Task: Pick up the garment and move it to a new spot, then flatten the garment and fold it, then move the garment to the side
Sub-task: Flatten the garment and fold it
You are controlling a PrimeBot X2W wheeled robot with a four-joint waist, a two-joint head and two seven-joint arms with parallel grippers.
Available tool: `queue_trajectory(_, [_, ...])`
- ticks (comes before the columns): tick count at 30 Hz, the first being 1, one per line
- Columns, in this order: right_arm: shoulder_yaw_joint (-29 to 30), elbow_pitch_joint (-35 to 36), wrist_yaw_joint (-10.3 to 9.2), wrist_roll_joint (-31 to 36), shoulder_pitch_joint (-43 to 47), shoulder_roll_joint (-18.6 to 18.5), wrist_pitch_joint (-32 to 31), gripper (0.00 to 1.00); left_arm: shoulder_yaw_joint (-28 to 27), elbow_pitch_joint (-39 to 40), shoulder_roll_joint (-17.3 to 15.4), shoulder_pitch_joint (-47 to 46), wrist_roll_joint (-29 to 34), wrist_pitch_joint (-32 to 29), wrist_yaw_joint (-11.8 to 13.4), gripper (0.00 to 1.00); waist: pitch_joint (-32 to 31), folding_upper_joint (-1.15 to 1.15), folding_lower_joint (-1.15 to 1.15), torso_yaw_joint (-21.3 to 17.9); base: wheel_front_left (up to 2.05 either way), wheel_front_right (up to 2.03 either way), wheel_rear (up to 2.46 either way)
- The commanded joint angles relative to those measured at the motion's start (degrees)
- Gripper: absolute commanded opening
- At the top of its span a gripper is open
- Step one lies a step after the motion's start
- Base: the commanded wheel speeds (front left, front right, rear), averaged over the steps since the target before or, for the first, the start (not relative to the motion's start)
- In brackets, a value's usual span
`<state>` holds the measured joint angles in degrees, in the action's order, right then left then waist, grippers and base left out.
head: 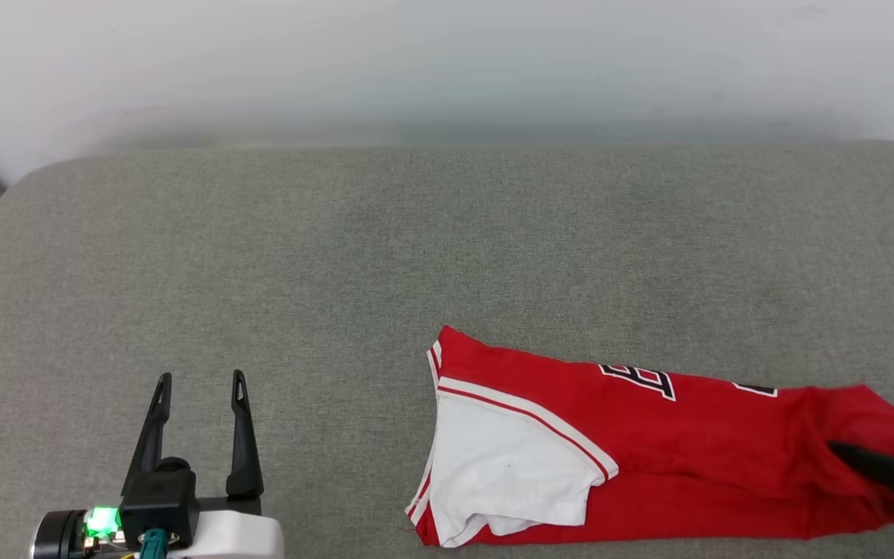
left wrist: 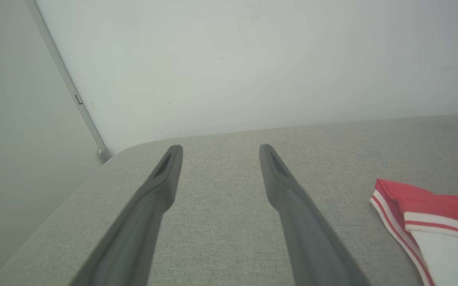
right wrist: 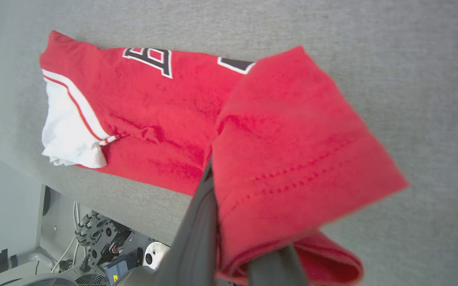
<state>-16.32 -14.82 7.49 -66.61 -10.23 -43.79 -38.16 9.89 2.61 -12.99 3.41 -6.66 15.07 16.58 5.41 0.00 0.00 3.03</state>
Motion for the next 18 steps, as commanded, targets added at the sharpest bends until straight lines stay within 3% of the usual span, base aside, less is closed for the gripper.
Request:
queue_trajectory(1, [-0.1, 3.02, 0.0, -0.38, 0.24, 1.07, -0.79, 0.0, -0.51, 0.16, 0.34, 0.76, 0.51, 0.12, -0.46, 1.0, -0.22, 0.0, 0.0, -0.01, 0.0, 0.0, 0.0])
queue_trajectory(9, [-2.89, 15.97, 0.0, 4.73, -3.78, 6.67, -7.85, 0.0, -1.76, 0.51, 2.07, 0.53, 2.43, 0.12, -2.19, 1.0, 1.03, 0.0, 0.0, 0.13, 0.0, 0.0, 0.0])
queue_trajectory(18, [-12.6, 16.14, 0.0, 13.23, -15.23, 17.15, -13.46, 0.0, -2.25, 0.46, 3.62, -2.29, 3.82, 0.12, -3.92, 1.0, 4.67, 0.0, 0.0, 0.69, 0.0, 0.0, 0.0])
